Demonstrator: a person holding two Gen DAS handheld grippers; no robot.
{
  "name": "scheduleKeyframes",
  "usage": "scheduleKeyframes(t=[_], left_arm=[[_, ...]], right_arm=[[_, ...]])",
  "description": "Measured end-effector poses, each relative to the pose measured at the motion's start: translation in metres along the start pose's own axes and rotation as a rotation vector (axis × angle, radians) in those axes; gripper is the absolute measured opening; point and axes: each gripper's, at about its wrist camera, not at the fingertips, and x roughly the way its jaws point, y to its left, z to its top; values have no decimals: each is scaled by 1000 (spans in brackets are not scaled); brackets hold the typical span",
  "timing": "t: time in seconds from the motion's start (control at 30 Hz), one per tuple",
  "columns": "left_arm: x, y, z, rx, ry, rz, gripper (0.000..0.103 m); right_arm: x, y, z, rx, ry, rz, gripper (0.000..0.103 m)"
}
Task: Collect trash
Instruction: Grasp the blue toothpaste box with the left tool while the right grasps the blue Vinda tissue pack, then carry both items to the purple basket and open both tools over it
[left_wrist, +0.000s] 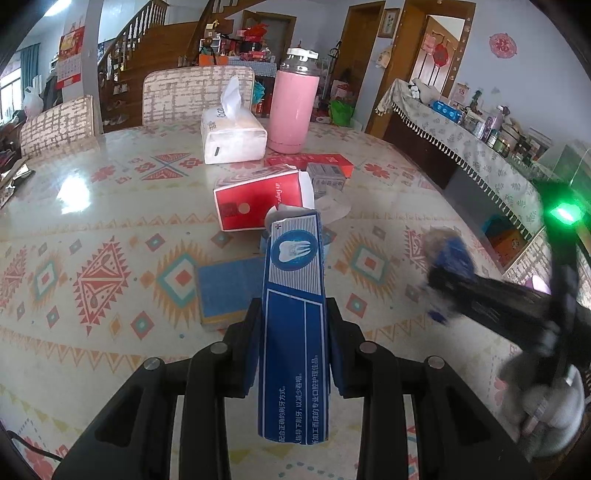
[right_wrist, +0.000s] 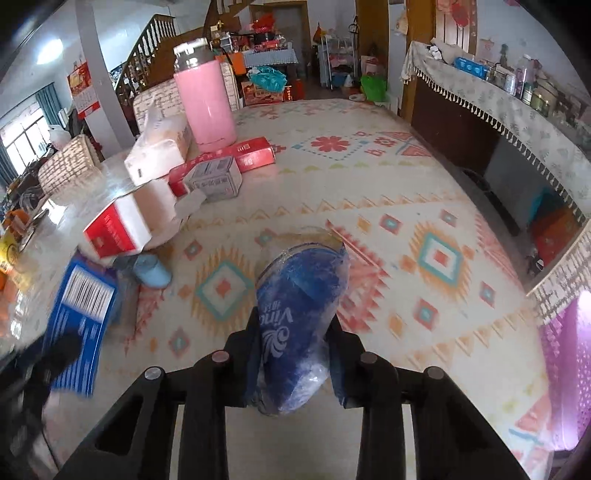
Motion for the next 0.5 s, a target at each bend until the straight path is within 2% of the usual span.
scheduleKeyframes(t=[0.2, 0.43, 0.5], left_arm=[[4, -11, -7, 37, 6, 11, 31], [1, -29, -14, 101, -21, 28, 31], [0, -35, -17, 116, -23, 12, 31]], right_arm=[[-48, -29, -49, 20, -10, 34, 34], [-106, -93, -102, 139, -46, 66, 34], [-122, -115, -113, 175, -69, 57, 34]])
